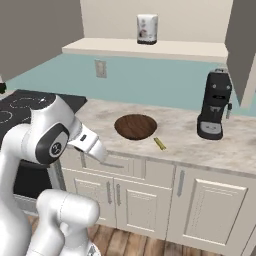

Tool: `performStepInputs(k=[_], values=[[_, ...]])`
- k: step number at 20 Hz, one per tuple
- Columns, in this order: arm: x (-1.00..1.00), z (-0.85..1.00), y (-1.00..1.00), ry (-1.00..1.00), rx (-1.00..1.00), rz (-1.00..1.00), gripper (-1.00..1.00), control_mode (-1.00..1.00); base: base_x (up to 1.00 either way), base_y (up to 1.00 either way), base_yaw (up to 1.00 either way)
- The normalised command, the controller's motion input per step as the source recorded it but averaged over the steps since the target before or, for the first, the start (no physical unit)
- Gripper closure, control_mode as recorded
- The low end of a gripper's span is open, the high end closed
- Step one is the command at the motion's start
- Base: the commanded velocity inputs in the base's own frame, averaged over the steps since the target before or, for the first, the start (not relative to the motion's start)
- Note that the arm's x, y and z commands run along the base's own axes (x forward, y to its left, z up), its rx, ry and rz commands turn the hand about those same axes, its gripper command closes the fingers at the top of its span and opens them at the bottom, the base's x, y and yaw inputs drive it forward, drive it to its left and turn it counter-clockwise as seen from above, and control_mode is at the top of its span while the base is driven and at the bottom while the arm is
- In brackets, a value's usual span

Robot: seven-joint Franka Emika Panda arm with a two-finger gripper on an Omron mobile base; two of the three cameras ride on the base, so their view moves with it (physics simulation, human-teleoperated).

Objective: Pick the egg and butter from the fridge and place them by the bowl for mixing.

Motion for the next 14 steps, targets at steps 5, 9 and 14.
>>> performStepInputs(k=[5,9,14], values=[[0.00,0.00,0.00,0.00,0.00,0.00,-1.00,1.00,-0.51,0.85,0.00],[0.00,0.00,0.00,0.00,0.00,0.00,-1.00,1.00,-0.16,1.00,0.00],[0.00,0.00,0.00,0.00,0.00,0.00,-1.00,1.00,-0.03,1.00,0.00]])
